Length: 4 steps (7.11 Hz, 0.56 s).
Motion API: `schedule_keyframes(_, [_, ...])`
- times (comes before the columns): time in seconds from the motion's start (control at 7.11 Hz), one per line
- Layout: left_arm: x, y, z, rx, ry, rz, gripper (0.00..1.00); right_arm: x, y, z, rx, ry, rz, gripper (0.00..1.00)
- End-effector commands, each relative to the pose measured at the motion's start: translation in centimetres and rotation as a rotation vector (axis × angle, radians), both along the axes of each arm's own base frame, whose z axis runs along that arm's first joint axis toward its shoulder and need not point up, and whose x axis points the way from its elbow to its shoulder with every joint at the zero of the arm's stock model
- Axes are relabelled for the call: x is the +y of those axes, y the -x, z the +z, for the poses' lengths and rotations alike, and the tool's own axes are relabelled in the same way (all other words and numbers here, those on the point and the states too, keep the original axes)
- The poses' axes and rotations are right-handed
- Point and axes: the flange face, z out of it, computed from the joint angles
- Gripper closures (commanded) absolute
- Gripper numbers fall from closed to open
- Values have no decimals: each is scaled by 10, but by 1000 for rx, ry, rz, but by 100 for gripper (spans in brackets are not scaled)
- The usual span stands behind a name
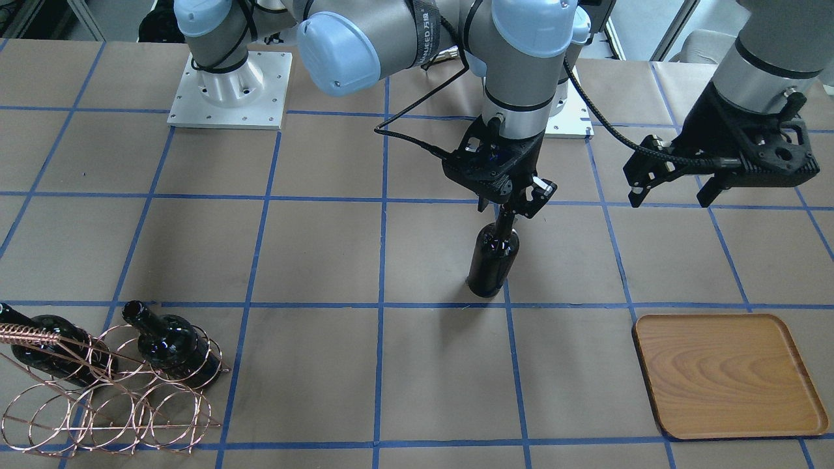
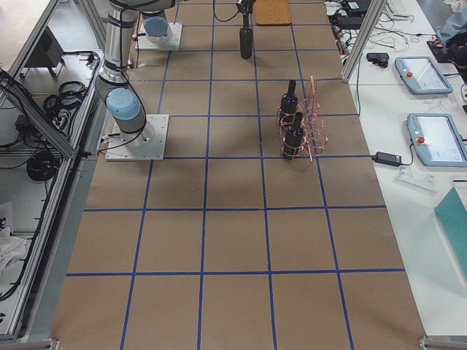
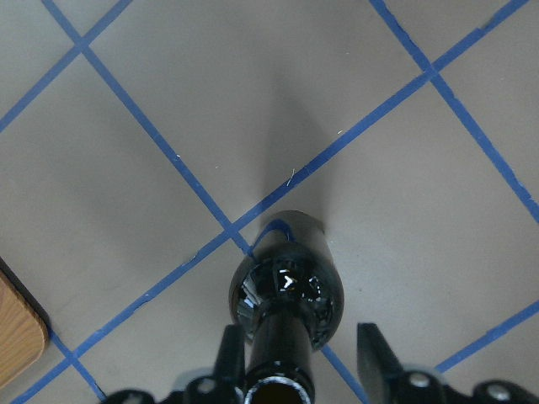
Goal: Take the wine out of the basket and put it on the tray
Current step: 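Carry the bottle with the right gripper toward the left arm's side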
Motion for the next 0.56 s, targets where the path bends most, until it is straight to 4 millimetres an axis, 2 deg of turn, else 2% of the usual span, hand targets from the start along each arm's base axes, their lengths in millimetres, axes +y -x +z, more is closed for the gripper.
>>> schedule_keyframes(0.0, [0, -10, -1, 3, -6, 5, 0, 9, 8, 18, -29, 38, 2, 0])
schedule_keyframes(0.14, [0, -10, -1, 4, -4, 5, 0, 14, 21, 39, -27, 41, -1, 0])
schedule_keyframes(0.28, [1, -10, 0, 3, -4, 5, 0, 16, 41, 58, 2, 53, 77, 0])
schedule_keyframes(0.42, [2, -9, 1, 2, -8, 5, 0, 21, 77, 77, 86, 26, 176, 0])
